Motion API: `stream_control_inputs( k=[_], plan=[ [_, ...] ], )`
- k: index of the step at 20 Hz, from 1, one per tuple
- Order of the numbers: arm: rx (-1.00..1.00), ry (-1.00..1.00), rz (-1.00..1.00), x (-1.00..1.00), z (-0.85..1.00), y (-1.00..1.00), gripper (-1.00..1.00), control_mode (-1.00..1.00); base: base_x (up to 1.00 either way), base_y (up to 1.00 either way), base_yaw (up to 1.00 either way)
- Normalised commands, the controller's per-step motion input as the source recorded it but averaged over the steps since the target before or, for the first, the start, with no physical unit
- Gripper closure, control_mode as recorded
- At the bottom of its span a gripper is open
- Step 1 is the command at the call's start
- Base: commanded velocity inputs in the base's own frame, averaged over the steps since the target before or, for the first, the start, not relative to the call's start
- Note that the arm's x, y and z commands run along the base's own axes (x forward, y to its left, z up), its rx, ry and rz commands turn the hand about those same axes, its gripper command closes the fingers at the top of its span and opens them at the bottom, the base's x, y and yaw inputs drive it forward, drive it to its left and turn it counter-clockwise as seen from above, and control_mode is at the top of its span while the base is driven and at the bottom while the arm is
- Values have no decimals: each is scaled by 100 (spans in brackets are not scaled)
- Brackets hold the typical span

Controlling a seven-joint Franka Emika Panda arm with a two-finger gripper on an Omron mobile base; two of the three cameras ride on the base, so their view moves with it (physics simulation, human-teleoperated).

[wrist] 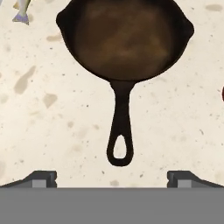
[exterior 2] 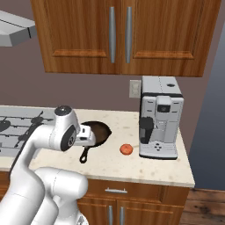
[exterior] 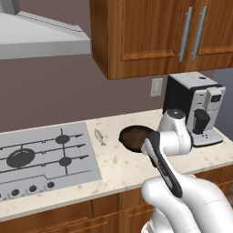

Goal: Place both pans onto different burners. Then place the squash and the fish on different pans.

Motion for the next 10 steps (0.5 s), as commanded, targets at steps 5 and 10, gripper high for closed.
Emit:
stream_control_inputs(
  k=[5, 10],
  plan=[
    [0, 0, 0, 11, -15, -5, -100, -100, 0, 0, 0],
    [0, 0, 0, 7, -14, -6, -100, -100, 0, 0, 0]
  ],
)
